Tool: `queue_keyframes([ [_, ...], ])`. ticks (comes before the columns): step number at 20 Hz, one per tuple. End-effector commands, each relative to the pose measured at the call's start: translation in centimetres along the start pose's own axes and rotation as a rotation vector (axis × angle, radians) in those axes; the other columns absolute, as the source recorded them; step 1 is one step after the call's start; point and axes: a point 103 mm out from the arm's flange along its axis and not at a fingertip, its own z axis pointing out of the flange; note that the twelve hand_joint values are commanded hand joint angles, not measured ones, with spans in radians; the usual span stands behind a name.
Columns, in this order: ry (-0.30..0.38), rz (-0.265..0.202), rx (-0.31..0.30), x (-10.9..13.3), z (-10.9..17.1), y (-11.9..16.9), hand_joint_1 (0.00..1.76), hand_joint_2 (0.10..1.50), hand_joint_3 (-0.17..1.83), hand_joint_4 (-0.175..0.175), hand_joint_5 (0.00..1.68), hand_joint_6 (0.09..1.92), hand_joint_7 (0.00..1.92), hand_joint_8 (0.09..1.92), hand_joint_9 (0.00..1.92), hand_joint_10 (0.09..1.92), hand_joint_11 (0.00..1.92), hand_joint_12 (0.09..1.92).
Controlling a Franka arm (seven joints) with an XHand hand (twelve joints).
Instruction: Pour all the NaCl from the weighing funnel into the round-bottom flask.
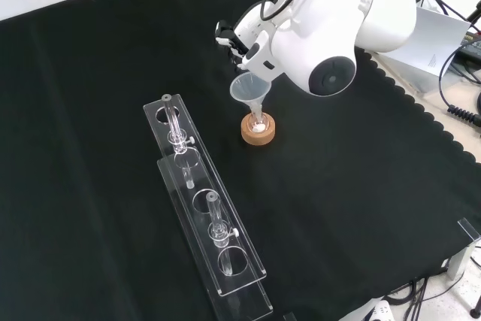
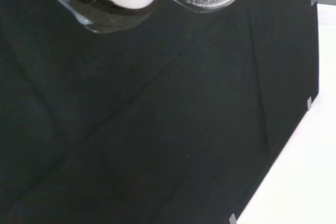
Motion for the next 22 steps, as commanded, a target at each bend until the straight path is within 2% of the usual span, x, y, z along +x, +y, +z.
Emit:
queue_keyframes([
  [1, -0.042, 0.001, 0.010, 0.1, -0.4, 0.0, 1.10, 0.90, 0.21, 0.175, 1.23, 0.61, 1.44, 0.17, 1.45, 0.09, 1.14, 0.81],
  [11, -0.081, -0.005, 0.015, 0.1, -1.1, 0.4, 1.10, 0.90, 0.22, 0.175, 1.23, 0.61, 1.44, 0.17, 1.45, 0.09, 1.14, 0.81],
  [22, -0.133, 0.025, 0.029, 0.1, -1.6, 0.5, 1.10, 0.90, 0.22, 0.175, 1.23, 0.61, 1.43, 0.17, 1.45, 0.09, 1.14, 0.81],
])
